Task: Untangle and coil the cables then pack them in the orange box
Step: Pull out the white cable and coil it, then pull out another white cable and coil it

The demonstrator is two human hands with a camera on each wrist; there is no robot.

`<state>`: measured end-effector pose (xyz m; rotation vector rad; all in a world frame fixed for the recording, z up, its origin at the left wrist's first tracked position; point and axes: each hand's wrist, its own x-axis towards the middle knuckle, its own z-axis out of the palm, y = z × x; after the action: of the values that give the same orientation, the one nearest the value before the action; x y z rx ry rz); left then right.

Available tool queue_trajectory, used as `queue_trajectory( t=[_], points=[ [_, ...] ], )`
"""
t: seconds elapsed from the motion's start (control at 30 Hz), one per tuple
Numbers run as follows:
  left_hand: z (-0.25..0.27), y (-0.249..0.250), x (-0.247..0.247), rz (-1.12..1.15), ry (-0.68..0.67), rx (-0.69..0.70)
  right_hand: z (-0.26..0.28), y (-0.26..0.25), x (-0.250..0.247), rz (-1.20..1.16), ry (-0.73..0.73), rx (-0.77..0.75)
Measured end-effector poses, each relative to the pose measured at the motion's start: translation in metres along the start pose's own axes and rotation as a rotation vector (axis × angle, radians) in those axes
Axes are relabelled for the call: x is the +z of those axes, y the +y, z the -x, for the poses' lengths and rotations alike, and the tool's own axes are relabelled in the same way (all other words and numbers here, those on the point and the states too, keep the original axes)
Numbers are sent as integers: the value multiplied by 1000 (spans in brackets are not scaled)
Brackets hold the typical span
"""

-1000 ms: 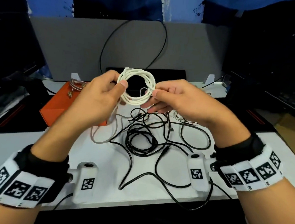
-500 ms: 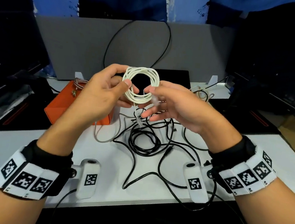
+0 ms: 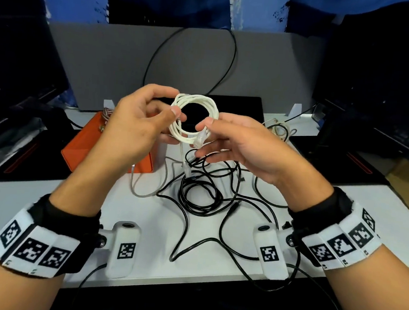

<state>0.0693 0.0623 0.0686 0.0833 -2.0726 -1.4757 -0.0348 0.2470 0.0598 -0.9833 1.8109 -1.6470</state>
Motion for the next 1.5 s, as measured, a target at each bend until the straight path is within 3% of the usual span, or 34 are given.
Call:
queue_trajectory(
  t=[0.17, 0.37, 0.53, 0.6, 0.8, 1.0, 1.13, 1.27, 1.5],
  points=[
    [-8, -6, -8, 77, -32, -103, -4, 7, -4, 96, 1, 15],
    [-78, -43, -75, 80, 180, -249, -5, 14, -16, 344, -17, 52],
    [-124, -95, -105, -106, 206, -413, -9, 24, -31, 919, -85, 138],
    [-134, -104, -104, -120, 187, -460, -10, 26, -42, 1040, -102, 199],
    [-150, -107, -95, -495, 101, -444, -6, 24, -50, 1028, -163, 252],
    [-152, -99, -91, -1030, 23, -258, -8, 30, -47, 1024, -197, 258],
    [-154, -105, -86, -1140, -115, -287, -9, 32, -48, 1041, -215, 266],
    [-163, -115, -85, -1242, -60, -222, -12, 38, -49, 1023, -235, 294],
    [-174, -117, -85, -1310, -14, -239, -19, 45, -57, 988, -176, 274]
  ],
)
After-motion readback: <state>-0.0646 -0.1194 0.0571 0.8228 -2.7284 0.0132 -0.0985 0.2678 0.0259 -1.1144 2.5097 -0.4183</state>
